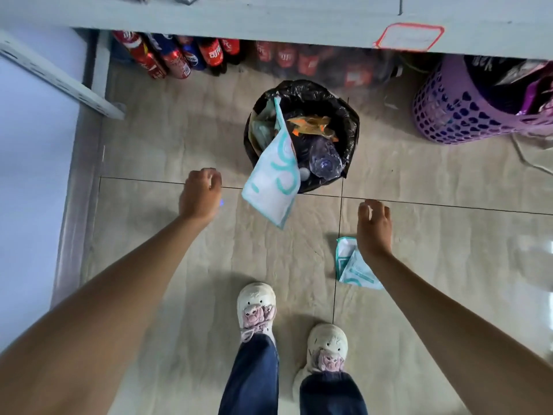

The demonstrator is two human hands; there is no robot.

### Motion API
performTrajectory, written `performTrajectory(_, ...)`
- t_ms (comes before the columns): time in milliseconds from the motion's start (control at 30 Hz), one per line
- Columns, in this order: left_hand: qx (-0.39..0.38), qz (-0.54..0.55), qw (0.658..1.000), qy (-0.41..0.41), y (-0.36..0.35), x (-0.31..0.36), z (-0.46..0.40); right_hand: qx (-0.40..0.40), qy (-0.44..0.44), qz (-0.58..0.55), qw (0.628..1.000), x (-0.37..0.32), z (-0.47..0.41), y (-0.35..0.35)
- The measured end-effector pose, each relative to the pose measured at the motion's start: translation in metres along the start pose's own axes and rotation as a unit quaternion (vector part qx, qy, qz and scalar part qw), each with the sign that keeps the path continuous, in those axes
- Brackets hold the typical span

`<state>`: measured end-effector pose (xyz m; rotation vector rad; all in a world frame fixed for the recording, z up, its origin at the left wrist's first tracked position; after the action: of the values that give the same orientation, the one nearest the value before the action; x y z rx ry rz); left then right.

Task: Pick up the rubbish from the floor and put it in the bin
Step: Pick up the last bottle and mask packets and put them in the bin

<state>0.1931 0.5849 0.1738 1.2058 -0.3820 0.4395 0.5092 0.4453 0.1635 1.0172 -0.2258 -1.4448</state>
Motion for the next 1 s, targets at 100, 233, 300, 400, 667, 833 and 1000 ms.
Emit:
performTrajectory(100,-0.036,-0.032,0.999,0.023,-0.02,-0.042,0.023,-0.022,0.0,0.091,0.996,0.044,-0.008,-0.007)
performTrajectory(233,-0.102,-0.109,0.988,0.034,-0.052,-0.096,0.04,-0.069,0.051,0.303,0.949,0.092,-0.031,-0.035)
performTrajectory(300,-0.122,-0.128,0.984,0.015,-0.069,-0.121,0.04,-0.087,0.09,0.399,0.908,0.113,-0.046,-0.05)
performTrajectory(400,-0.136,-0.149,0.979,0.002,-0.09,-0.155,0.035,-0.085,0.113,0.53,0.836,0.137,-0.072,-0.066)
performTrajectory(667,-0.1,-0.206,0.973,0.03,-0.127,-0.234,-0.01,-0.068,0.061,0.567,0.819,0.195,-0.126,-0.095)
performTrajectory(833,-0.06,-0.24,0.968,0.03,-0.138,-0.248,-0.018,-0.013,0.142,0.555,0.82,0.213,-0.125,-0.112)
performTrajectory(1000,-0.077,-0.195,0.974,0.085,-0.141,-0.237,0.005,-0.009,0.142,0.599,0.788,0.224,-0.093,-0.13)
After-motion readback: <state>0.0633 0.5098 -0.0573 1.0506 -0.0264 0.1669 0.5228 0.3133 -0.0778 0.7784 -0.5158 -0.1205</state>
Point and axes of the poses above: each hand's wrist, its own z-axis away from the middle knuckle, its own y-axis out of the back of the hand, x = y × z, the point moved 4 cm from there along -z, towards the middle knuckle, and after that the axes turned 13 degrees about -y, right-handed, at the moved point
